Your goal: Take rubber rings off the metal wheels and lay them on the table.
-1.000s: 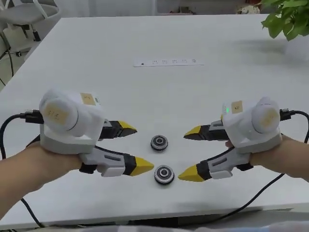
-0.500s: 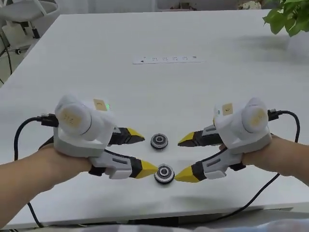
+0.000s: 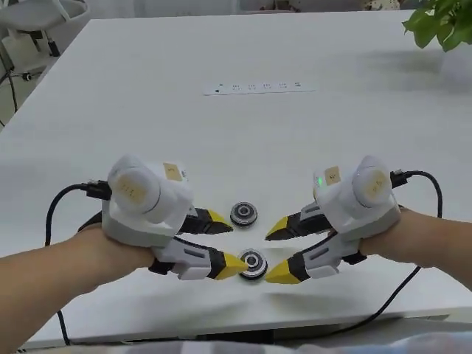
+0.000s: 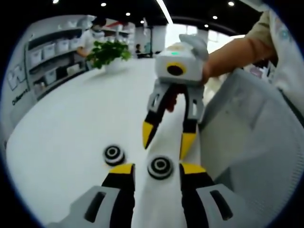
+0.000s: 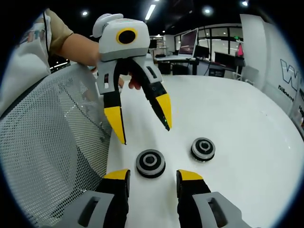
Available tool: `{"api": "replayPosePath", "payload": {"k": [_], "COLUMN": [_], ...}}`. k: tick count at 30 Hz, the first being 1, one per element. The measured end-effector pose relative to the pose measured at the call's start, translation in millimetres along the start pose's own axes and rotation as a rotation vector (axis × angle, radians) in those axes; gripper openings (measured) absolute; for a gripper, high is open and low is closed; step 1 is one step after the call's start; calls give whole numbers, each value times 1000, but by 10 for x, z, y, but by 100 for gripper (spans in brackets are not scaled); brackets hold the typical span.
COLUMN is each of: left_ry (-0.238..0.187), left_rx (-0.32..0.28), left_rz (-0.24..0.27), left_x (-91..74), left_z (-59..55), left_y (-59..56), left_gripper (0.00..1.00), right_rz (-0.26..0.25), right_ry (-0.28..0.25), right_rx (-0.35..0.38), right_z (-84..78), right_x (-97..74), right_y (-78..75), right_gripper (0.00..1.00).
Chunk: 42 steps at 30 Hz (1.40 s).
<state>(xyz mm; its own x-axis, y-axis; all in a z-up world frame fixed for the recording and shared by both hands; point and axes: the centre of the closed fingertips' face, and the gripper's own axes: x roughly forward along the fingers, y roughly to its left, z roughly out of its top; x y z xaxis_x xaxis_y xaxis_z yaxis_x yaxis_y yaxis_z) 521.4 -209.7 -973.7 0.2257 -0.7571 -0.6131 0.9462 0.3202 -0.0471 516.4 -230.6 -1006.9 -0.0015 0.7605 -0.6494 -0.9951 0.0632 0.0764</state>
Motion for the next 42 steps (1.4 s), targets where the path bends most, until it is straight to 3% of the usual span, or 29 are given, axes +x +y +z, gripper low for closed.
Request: {"api": "replayPosePath", "payload": {"k": [10, 24, 42], "left_ry": [27, 57, 30], "left_rx": [-7, 7, 25], "left_rz": [-16, -42, -13], "left_x": [110, 250, 282], "left_z": [-65, -135, -147], "left_y": [-12, -68, -71], "left_gripper": [34, 24, 14], "right_rz": [22, 24, 28], "right_ry": [1, 4, -20], "right_rx": [13, 40, 63], "right_z": [-22, -48, -16], "right_x": [56, 75, 117], "right_y": [22, 29, 28], "right_gripper": [31, 31, 30]}}
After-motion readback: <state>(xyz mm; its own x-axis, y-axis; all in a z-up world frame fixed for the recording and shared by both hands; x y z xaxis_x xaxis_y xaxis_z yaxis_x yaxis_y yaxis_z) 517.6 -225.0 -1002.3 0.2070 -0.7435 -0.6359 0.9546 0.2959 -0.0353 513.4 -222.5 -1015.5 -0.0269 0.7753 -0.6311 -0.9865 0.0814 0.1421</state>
